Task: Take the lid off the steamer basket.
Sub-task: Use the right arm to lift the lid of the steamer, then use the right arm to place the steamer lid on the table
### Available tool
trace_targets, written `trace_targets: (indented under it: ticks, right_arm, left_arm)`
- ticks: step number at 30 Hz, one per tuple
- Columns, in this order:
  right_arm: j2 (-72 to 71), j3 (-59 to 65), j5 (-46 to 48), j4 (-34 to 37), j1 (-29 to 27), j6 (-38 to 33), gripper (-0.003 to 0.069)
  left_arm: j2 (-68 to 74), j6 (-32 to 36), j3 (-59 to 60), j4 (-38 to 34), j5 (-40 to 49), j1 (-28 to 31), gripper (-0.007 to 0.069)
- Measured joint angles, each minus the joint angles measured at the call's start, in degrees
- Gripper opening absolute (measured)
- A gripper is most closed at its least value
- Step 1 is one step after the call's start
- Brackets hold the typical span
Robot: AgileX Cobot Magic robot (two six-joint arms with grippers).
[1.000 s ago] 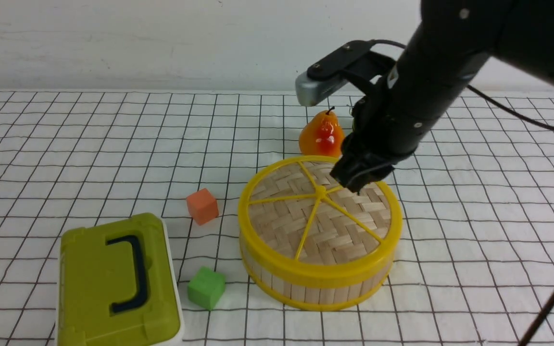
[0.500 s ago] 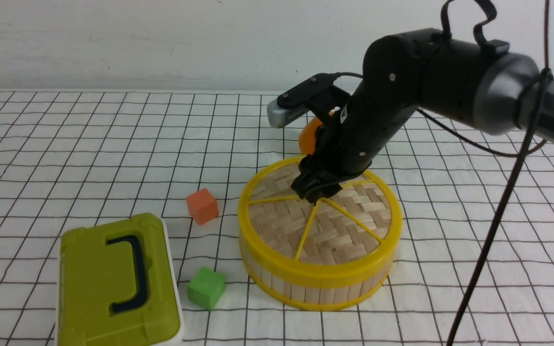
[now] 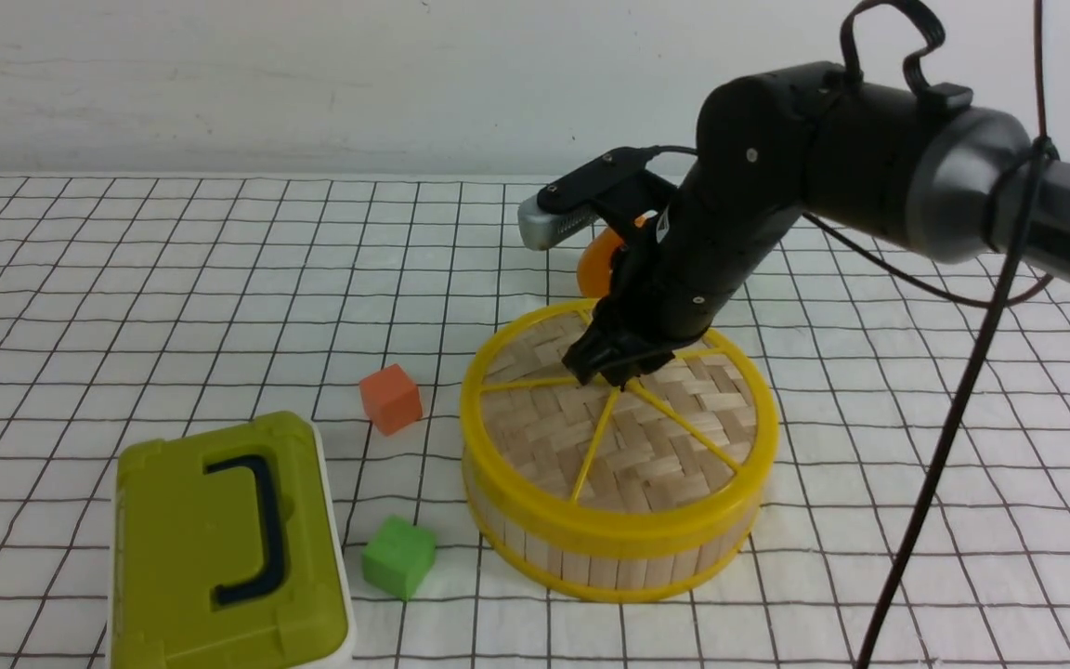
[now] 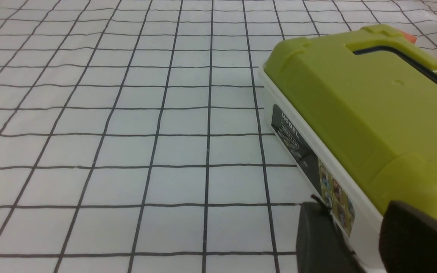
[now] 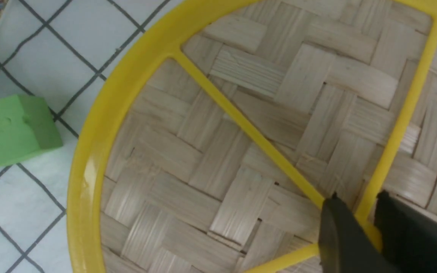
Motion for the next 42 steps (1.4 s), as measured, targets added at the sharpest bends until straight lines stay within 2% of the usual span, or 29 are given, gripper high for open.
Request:
trace_targets:
  ticks: [8, 13, 21, 25, 29, 42]
  right_arm:
    - [-13.2, 0.1, 3.7, -4.3, -0.1, 2.2, 0.0102]
    - [-22.0, 1.2, 7.4, -6.1, -3.2, 4.6, 0.0102]
    - [-30.9, 17.4, 3.8, -6.5, -18.5, 7.1, 0.0102]
    - [-30.3, 25.5, -1.8, -6.4, -23.8, 7.3, 0.0102]
    - [-27.7, 30.3, -6.8, -6.3, -26.3, 7.5, 0.0102]
    - [-13.3, 31.0, -14.8, -5.7, -26.7, 7.5, 0.0102]
  left_arm:
    - [0.0, 0.0, 0.0, 0.0, 0.0, 0.0, 0.0239]
    - [0.0, 0.0, 0.0, 0.0, 0.0, 0.0, 0.0239]
    - [0.0, 0.0, 0.0, 0.0, 0.0, 0.0, 0.0239]
    - [0.0, 0.0, 0.0, 0.0, 0.0, 0.0, 0.0239]
    - [0.0, 0.0, 0.0, 0.0, 0.0, 0.0, 0.0239]
    - [0.0, 0.0, 0.0, 0.0, 0.0, 0.0, 0.0239]
